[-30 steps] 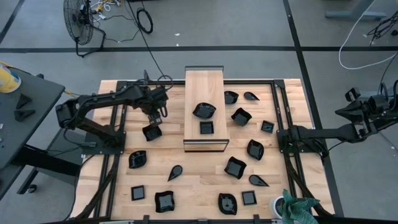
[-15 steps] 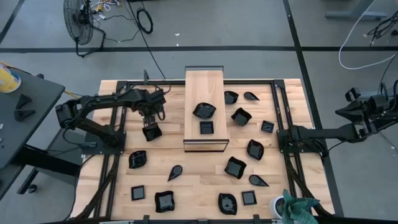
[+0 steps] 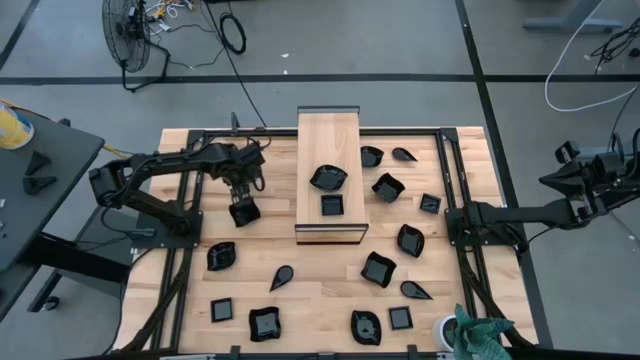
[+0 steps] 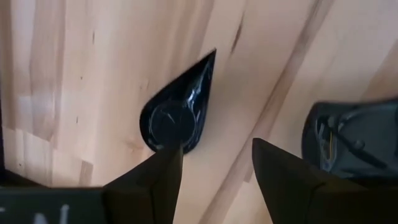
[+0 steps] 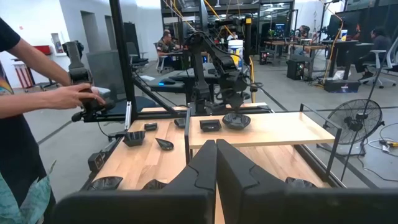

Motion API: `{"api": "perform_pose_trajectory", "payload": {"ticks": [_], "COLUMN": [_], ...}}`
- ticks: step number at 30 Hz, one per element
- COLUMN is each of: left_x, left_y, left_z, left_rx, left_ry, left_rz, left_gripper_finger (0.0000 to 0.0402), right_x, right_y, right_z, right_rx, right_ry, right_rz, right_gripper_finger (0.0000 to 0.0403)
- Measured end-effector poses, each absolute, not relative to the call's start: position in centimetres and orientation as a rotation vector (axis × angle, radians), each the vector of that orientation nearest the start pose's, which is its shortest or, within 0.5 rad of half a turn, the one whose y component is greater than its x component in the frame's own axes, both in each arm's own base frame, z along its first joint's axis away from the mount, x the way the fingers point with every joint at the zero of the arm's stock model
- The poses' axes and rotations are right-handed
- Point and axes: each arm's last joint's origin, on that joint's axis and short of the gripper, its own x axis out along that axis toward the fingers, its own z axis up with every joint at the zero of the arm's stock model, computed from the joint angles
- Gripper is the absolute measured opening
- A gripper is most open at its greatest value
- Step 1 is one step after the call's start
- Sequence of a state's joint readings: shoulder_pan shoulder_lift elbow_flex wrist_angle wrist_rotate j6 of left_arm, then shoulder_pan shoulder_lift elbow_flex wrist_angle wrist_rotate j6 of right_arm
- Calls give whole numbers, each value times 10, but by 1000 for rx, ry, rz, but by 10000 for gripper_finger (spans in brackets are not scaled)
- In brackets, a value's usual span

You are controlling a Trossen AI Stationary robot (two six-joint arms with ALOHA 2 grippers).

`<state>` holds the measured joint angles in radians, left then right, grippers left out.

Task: Pick & Place Mini shaped plates
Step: Put the drop-shaped plate on the shelf

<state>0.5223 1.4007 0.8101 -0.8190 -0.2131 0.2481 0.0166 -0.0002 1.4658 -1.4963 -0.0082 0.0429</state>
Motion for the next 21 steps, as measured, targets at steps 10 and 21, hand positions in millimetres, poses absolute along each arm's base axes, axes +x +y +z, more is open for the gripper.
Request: {"api": "perform_pose_trajectory", "payload": {"ticks": [10, 21], "left_x": [207, 205], "left_y": [125, 127], "left_z": [185, 185], "left_rx": [-88, -18], "left_ry": [1294, 1325], "left_rz": [355, 361], "left_gripper_finger": [195, 195], "right_x": [-181, -181], "right_y": [-3, -3], "right_z": [350, 350], "right_rx": [43, 43], "right_ry": [31, 31], "right_rz": [24, 24], "right_gripper_finger": [10, 10]}}
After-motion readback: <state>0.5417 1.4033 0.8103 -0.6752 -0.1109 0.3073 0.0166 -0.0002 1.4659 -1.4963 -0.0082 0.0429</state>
